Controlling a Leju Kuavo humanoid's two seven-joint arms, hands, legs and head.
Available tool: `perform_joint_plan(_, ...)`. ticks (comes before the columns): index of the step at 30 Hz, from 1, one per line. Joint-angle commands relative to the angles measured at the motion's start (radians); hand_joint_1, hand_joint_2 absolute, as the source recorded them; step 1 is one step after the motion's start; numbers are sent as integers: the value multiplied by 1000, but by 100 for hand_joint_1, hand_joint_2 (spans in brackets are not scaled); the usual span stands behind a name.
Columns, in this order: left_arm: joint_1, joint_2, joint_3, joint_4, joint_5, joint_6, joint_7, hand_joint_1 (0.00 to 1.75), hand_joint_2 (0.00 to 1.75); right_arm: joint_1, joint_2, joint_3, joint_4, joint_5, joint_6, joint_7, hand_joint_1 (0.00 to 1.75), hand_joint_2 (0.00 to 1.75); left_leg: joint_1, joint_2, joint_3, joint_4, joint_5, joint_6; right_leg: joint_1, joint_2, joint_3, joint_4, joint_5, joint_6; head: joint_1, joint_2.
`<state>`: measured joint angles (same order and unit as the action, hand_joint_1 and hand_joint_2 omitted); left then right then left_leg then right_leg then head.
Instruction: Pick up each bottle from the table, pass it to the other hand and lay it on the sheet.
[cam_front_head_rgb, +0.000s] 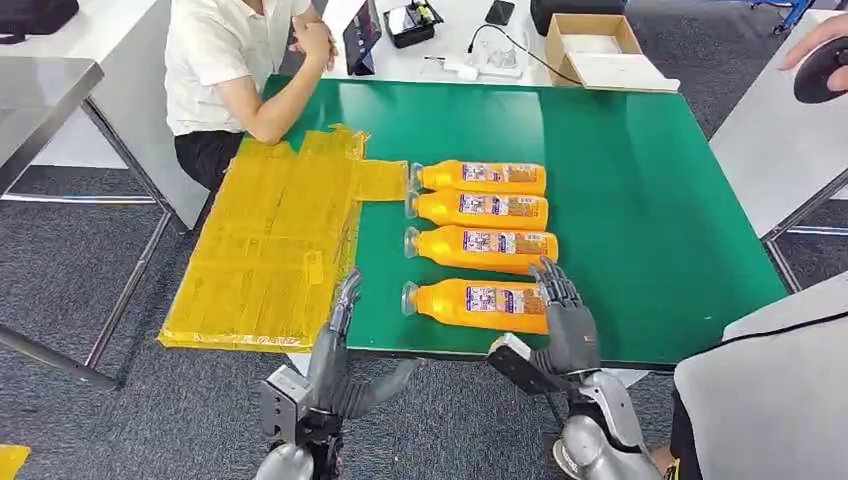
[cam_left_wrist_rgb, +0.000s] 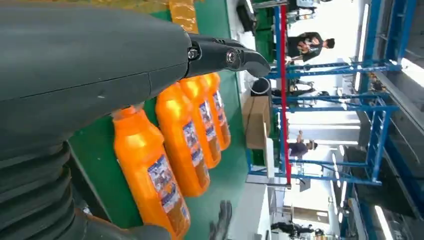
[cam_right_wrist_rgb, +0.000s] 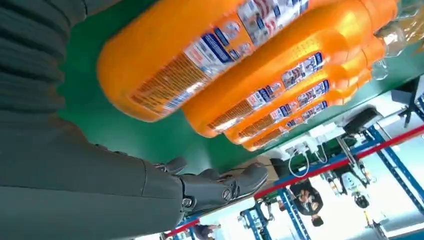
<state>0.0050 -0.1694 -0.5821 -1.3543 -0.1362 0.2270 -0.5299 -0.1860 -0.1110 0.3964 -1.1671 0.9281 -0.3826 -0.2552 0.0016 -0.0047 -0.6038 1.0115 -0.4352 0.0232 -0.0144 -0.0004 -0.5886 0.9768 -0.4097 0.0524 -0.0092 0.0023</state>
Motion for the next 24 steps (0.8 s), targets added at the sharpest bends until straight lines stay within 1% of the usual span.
perform_joint_plan(1,-62,2,-20,92,17,-11,6,0,175,-189,28,83,267,5,70,39,0,175,0,4,5,-1,-1,-1,0,4,3,-1,0,-2,0,0)
perform_joint_plan(3,-62,-1,-23,95,26,-8,-1,0,175,-220,18,99,308,3,97,52,0,175,0,4,5,-1,-1,-1,0,4,3,-1,0,-2,0,0)
perform_joint_plan(5,-62,-2,-24,95,26,-8,-1,0,175,-221,14,97,310,3,98,52,0,175,0,2,3,-1,-1,-1,0,2,2,-1,0,-1,0,0)
perform_joint_plan(8,-59,-2,-22,91,30,-5,-3,0,175,-227,13,104,321,10,101,55,0,175,0,2,5,-1,-1,-1,0,2,5,-1,-1,-2,0,0)
perform_joint_plan(10,-59,-2,-21,92,33,-3,-5,0,175,-233,13,109,331,9,111,56,0,175,0,2,3,-1,-1,-1,0,1,3,-1,0,-1,0,0)
perform_joint_plan(11,-59,-3,-21,94,39,-2,-6,0,175,-244,16,117,352,6,131,59,0,175,0,2,5,-1,-2,-1,0,2,5,-1,-1,-2,0,0)
perform_joint_plan(13,-59,-1,-25,97,44,-1,-9,0,175,-251,21,131,376,-8,162,57,0,175,0,2,3,-1,-1,-1,0,1,3,-1,0,-2,0,0)
perform_joint_plan(16,-58,0,-28,100,46,-2,-10,0,175,-248,24,137,386,-17,172,53,0,175,0,2,6,-1,-2,-2,0,2,5,-1,-1,-3,0,0)
perform_joint_plan(17,-58,0,-28,100,46,-2,-10,0,175,-248,24,137,386,-17,172,53,0,175,0,1,2,-1,0,-1,0,1,2,-1,0,-1,0,0)
perform_joint_plan(18,-58,0,-28,100,46,-2,-10,0,175,-248,24,137,386,-17,172,53,0,175,0,1,4,-1,-1,-1,0,1,4,-1,-1,-2,0,0)
perform_joint_plan(21,-58,1,-30,100,46,-3,-10,0,175,-249,24,142,391,-18,178,54,0,175,0,0,2,-1,0,-1,0,0,2,-1,0,-1,0,0)
perform_joint_plan(23,-55,4,-32,96,44,-1,-13,0,175,-248,26,156,399,-18,186,50,0,175,0,2,6,-1,-2,-2,0,1,5,0,-2,-2,0,0)
perform_joint_plan(24,-51,8,-34,89,42,0,-15,0,175,-248,26,164,403,-16,188,53,0,175,0,1,3,-1,-1,-1,0,1,2,-1,-1,-1,0,0)
